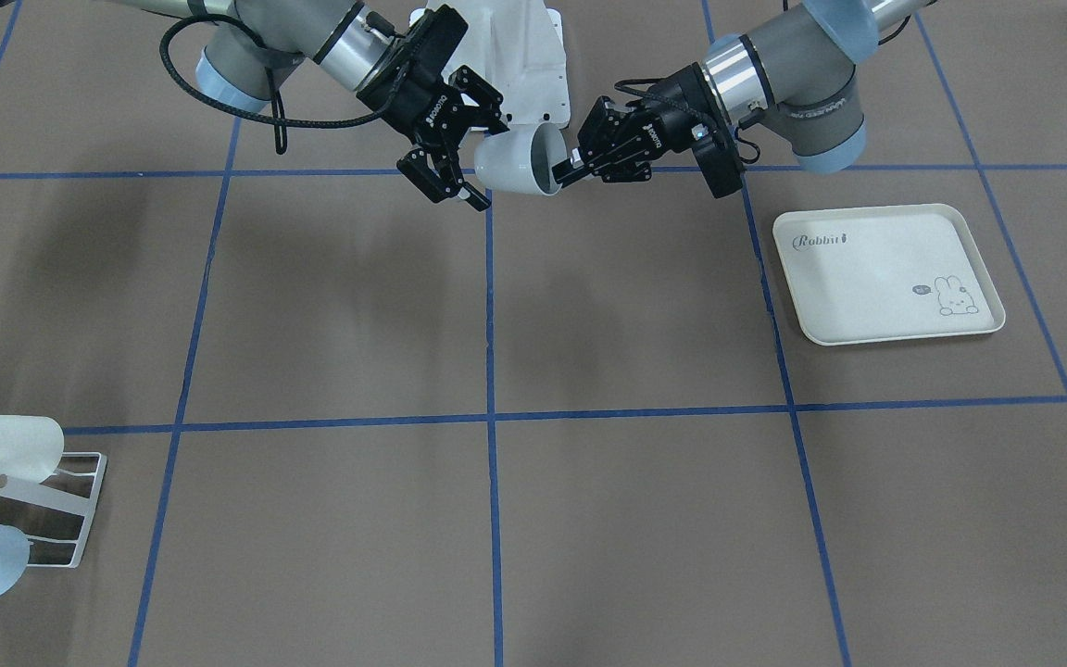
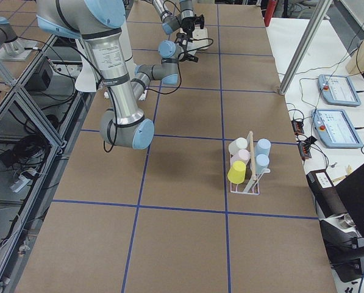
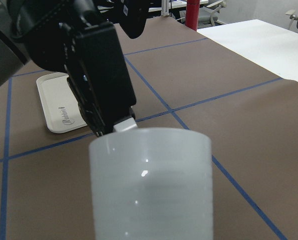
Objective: Transfer IKEA cup to right arm and place on rack
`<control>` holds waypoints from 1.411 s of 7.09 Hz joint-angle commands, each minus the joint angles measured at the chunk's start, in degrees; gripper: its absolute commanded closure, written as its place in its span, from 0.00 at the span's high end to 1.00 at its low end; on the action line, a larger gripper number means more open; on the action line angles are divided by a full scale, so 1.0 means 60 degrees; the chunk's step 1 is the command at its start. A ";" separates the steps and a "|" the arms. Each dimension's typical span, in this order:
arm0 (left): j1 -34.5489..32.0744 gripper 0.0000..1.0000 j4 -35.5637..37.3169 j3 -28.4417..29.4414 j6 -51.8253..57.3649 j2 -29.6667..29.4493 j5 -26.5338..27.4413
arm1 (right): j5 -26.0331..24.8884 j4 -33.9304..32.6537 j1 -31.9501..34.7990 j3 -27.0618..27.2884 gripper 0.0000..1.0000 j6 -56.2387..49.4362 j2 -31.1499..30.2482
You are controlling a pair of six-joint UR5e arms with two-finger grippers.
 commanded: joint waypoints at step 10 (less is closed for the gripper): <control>-0.1400 1.00 0.0882 -0.0113 0.1366 0.0068 -0.1314 | 0.0093 -0.0038 0.0131 0.0296 0.06 0.0015 -0.0232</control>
